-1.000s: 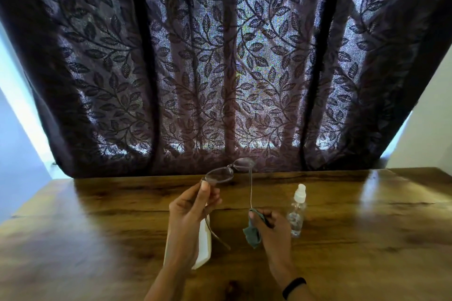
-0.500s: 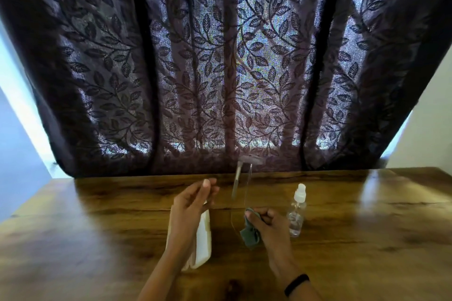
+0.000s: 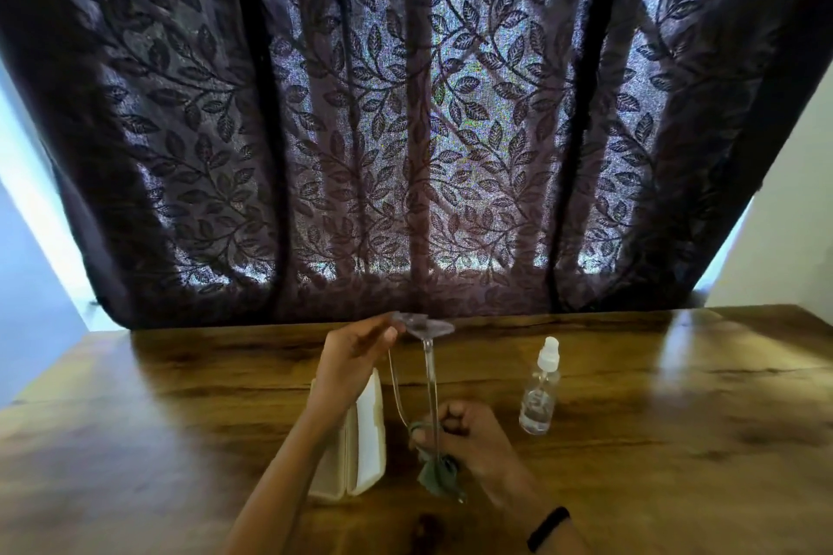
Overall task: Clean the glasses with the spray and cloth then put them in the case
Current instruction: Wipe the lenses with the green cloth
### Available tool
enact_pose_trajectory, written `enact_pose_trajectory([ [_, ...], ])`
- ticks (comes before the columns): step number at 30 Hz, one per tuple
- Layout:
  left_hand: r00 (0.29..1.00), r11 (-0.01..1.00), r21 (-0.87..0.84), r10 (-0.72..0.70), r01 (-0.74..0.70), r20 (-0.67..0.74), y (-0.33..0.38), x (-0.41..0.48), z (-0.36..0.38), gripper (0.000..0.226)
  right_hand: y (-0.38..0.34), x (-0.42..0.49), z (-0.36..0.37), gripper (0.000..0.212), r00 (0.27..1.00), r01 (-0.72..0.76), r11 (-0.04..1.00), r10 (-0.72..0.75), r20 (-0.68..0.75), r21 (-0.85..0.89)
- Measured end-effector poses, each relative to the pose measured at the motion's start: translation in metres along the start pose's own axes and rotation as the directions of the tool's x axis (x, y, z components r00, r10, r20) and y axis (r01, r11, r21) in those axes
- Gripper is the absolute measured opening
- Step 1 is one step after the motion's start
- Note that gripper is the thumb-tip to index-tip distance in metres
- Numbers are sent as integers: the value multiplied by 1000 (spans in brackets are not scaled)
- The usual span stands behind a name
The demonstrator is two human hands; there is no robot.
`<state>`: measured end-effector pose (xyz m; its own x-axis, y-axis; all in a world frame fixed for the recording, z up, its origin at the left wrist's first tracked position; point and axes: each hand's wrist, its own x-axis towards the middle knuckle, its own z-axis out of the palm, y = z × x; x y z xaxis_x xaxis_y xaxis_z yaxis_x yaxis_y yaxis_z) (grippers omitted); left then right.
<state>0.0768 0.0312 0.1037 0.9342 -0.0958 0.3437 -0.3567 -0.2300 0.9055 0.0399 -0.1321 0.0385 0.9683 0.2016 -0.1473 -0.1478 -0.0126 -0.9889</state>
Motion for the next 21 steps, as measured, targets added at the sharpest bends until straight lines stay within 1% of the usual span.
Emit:
enact_pose_trajectory([
  [2,999,999,-28,-20,21,35,-1,1,-3,18,2,-1,0,8,999,-2,999,1,35,35],
  [5,995,992,-81,-92,94,37,-6,4,-8,17,5,0,-2,6,998,0,998,-4,65,70],
  [8,992,987,-106,-122,124,28,-7,3,-10,16,8,3,-3,8,999,0,997,-4,53,83],
  [9,992,986,-109,-125,126,17,-7,3,-10,16,8,3,-4,11,1000,8,996,-9,16,89],
  [11,993,989,-94,-117,115,-14,-9,2,-12,19,4,2,-6,19,992,55,988,-37,-122,146],
  [13,991,991,-67,-117,112,-60,-10,2,-15,15,-2,0,-13,26,955,145,968,-84,-283,204],
  [15,990,995,-14,-99,98,-99,-11,3,-17,16,-12,-2,-20,27,908,235,949,-136,-397,212],
  [17,987,996,24,-83,87,-138,-12,3,-17,21,-23,-6,-25,27,873,317,920,-189,-450,229],
  [19,981,996,28,-76,82,-176,-12,2,-15,18,-32,-9,-29,24,854,396,882,-251,-456,256],
  [21,978,996,52,-54,66,-202,-10,1,-13,17,-39,-13,-30,20,841,443,849,-283,-462,287],
])
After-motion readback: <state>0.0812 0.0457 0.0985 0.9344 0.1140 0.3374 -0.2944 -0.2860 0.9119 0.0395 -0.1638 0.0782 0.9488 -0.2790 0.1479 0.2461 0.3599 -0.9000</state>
